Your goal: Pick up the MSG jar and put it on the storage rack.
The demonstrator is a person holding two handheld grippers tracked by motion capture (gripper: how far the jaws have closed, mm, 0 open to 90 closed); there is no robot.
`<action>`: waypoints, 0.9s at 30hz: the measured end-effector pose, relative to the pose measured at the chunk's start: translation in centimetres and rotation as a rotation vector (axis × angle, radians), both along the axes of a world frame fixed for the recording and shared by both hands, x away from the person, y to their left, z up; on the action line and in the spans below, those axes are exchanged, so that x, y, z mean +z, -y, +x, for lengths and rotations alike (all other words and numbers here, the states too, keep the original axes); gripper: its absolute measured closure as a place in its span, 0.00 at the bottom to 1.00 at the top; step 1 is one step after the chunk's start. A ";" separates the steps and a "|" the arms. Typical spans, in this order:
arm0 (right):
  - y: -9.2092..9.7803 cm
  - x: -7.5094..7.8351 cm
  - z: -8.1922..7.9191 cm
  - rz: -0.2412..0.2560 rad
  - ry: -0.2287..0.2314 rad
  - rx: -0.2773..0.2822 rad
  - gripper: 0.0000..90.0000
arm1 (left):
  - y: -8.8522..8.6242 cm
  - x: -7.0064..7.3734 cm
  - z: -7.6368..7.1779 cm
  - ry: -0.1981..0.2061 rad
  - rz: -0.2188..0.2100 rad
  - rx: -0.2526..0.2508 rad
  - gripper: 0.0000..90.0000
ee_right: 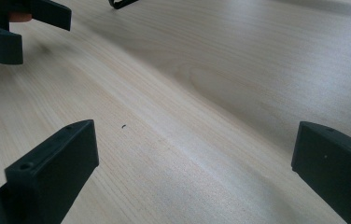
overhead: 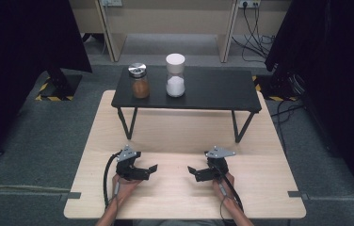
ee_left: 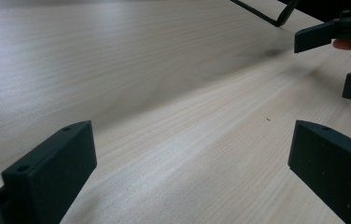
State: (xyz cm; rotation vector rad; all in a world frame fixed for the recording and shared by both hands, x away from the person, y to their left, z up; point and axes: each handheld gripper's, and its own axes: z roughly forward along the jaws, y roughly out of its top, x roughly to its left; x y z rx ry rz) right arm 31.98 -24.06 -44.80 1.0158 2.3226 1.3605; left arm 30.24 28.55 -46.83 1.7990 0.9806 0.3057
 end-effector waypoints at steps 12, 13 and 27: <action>-0.1 0.1 0.1 -0.005 -0.002 0.001 0.01 | 0.0 0.0 0.0 0.000 0.001 0.000 0.00; -0.1 0.1 0.1 -0.005 -0.002 0.001 0.01 | 0.0 0.0 0.0 0.000 0.001 0.000 0.00; -0.1 0.1 0.1 -0.008 -0.003 0.002 0.01 | 0.0 0.0 0.0 0.000 0.000 -0.001 0.00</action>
